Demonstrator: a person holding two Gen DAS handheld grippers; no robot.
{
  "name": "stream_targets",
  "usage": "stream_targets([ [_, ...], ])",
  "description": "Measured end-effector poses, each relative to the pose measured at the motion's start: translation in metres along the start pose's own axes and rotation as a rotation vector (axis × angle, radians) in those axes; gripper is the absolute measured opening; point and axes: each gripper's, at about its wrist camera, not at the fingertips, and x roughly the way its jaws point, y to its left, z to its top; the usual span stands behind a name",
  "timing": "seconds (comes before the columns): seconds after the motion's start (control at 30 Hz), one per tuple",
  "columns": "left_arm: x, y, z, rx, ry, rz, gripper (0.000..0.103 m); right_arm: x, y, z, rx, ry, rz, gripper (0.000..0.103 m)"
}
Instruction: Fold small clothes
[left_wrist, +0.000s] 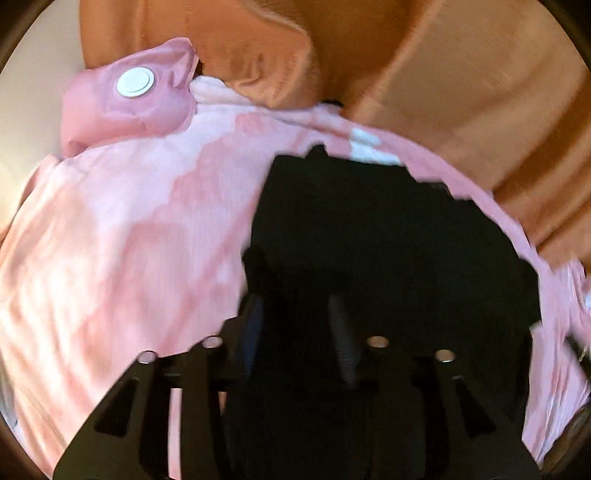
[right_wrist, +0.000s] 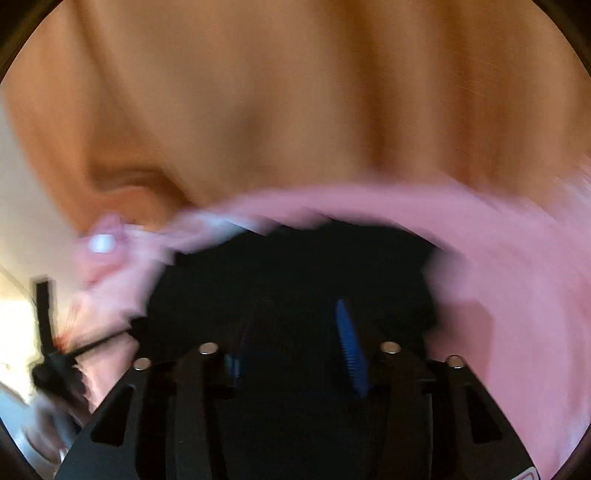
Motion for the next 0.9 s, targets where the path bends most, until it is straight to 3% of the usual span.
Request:
stream_targets([
  [0.07, -0.016, -0.001, -0.025, 0.038, 0.046, 0.001, 0.054, -0.027, -0.054, -0.057, 0.069, 0.113, -0.028, 0.049],
  [0.13, -0.031, 0.006, -0.060, 0.055, 0.085, 0.019, 0.068, -0.039, -0.074, -0.094, 0.090, 0.205, -0.012, 0.049],
  [0.23, -0.049, 0.018, -0.119, 0.070, 0.167, 0.032, 0.069, -0.060, -0.086, -0.147, 0.076, 0.306, 0.032, 0.049],
  [0.33, -0.057, 0.034, -0.170, 0.037, 0.227, 0.083, 0.069, -0.074, -0.081, -0.174, 0.035, 0.289, 0.056, 0.051],
  [0.4, -0.073, 0.040, -0.193, 0.029, 0.176, 0.111, 0.070, -0.084, -0.079, -0.185, 0.024, 0.280, 0.084, 0.051],
  [0.47, -0.079, 0.047, -0.205, -0.024, 0.186, 0.073, 0.074, -0.088, -0.082, -0.195, 0.034, 0.273, 0.130, 0.051],
  [0.5, -0.083, 0.048, -0.210, -0.039, 0.150, 0.069, 0.075, -0.090, -0.081, -0.197, 0.025, 0.263, 0.133, 0.051],
  [0.57, -0.082, 0.045, -0.212, -0.020, 0.129, 0.090, 0.074, -0.076, -0.063, -0.201, 0.025, 0.248, 0.153, 0.045],
  [0.6, -0.081, 0.043, -0.211, -0.016, 0.121, 0.107, 0.072, -0.067, -0.049, -0.202, 0.035, 0.244, 0.166, 0.030],
  [0.63, -0.081, 0.042, -0.211, -0.012, 0.111, 0.118, 0.060, -0.063, -0.048, -0.203, 0.046, 0.249, 0.186, 0.007],
  [0.67, -0.082, 0.040, -0.211, -0.003, 0.101, 0.126, 0.054, -0.056, -0.043, -0.201, 0.065, 0.253, 0.207, 0.007],
  [0.7, -0.083, 0.041, -0.209, 0.004, 0.098, 0.128, 0.035, -0.054, -0.039, -0.198, 0.081, 0.237, 0.211, 0.007],
  [0.73, -0.085, 0.044, -0.207, -0.003, 0.098, 0.098, 0.003, -0.062, -0.038, -0.197, 0.078, 0.208, 0.227, 0.006],
  [0.8, -0.091, 0.051, -0.207, -0.057, 0.118, 0.013, 0.005, -0.083, -0.034, -0.194, 0.045, 0.141, 0.230, 0.006],
  [0.9, -0.117, 0.041, -0.212, -0.027, 0.066, 0.001, 0.004, -0.111, -0.031, -0.184, 0.010, 0.073, 0.223, 0.005],
])
